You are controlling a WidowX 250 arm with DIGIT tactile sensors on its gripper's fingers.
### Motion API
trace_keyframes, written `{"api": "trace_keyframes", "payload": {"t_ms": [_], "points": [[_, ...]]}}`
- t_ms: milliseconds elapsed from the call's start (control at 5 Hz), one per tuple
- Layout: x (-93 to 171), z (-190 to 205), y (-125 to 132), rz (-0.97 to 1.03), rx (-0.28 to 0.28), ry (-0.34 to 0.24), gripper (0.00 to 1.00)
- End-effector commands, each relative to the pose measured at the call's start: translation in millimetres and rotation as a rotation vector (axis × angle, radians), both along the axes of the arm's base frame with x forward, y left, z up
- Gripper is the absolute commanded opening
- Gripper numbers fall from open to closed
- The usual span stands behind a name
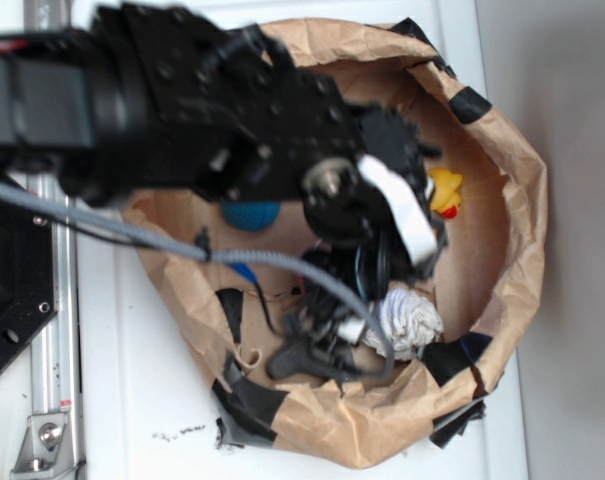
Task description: Grab the white paper.
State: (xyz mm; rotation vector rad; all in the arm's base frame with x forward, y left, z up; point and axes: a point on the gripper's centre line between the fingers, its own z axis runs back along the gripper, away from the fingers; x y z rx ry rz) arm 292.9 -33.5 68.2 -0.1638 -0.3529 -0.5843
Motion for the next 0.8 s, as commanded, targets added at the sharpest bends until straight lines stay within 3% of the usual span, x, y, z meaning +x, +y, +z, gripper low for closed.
{"api": "trace_keyframes", "payload": {"t_ms": [0,200,400,600], "points": [[-2.8,3.7,-47.3,-0.087,0.014,-0.025,1.00],[9.8,-22.0,-53.6,-0.088,0.064,-0.015,1.00],[26.1,-34.1,-51.9,-0.046,0.074,0.009,1.00],[32.7,-38.2,-43.2,0.013,0.083,0.027,0.00]]}}
